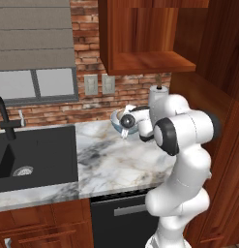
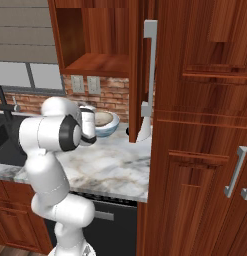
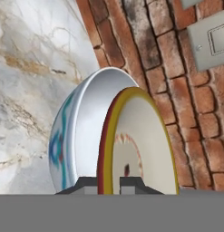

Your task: Pick up the bowls on the counter and stack them on top of one another in the open cabinet. Place the smaller bowl on top of the larger bowl.

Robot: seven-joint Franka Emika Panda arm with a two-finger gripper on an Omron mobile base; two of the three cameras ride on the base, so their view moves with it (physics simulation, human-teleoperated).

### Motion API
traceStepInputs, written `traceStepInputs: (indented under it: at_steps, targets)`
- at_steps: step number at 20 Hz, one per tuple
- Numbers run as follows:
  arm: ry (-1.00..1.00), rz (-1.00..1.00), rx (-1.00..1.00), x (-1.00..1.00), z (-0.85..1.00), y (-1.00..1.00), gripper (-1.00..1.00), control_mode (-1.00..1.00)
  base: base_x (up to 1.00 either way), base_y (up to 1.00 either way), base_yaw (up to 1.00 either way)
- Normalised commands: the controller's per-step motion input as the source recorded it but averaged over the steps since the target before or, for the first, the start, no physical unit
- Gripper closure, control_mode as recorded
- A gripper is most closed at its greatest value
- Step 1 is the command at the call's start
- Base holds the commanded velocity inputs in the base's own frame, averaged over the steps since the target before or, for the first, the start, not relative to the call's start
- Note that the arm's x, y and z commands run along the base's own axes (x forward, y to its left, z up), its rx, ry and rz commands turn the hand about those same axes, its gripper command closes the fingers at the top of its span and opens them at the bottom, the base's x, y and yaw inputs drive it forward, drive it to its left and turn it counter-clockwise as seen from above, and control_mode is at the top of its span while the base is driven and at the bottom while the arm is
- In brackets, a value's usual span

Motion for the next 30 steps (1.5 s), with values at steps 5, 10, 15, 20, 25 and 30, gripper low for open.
traceStepInputs:
  at_steps: [5,10,15,20,25,30]
  targets:
    - [0.00,0.00,0.00,0.18,-0.02,0.00,1.00,-1.00,0.00,0.00,0.00]
    - [0.00,0.00,0.00,0.14,-0.02,0.00,1.00,-1.00,0.00,0.00,0.00]
    - [0.00,0.00,0.00,0.09,-0.03,0.00,1.00,-1.00,0.00,0.00,0.00]
    - [0.02,0.00,0.00,0.13,-0.04,0.00,1.00,-1.00,0.00,0.00,0.00]
    - [0.03,0.00,0.00,0.15,-0.05,0.00,-1.00,-1.00,0.00,0.00,0.00]
    - [0.04,0.00,0.00,0.16,-0.05,0.00,-1.00,-1.00,0.00,0.00,0.00]
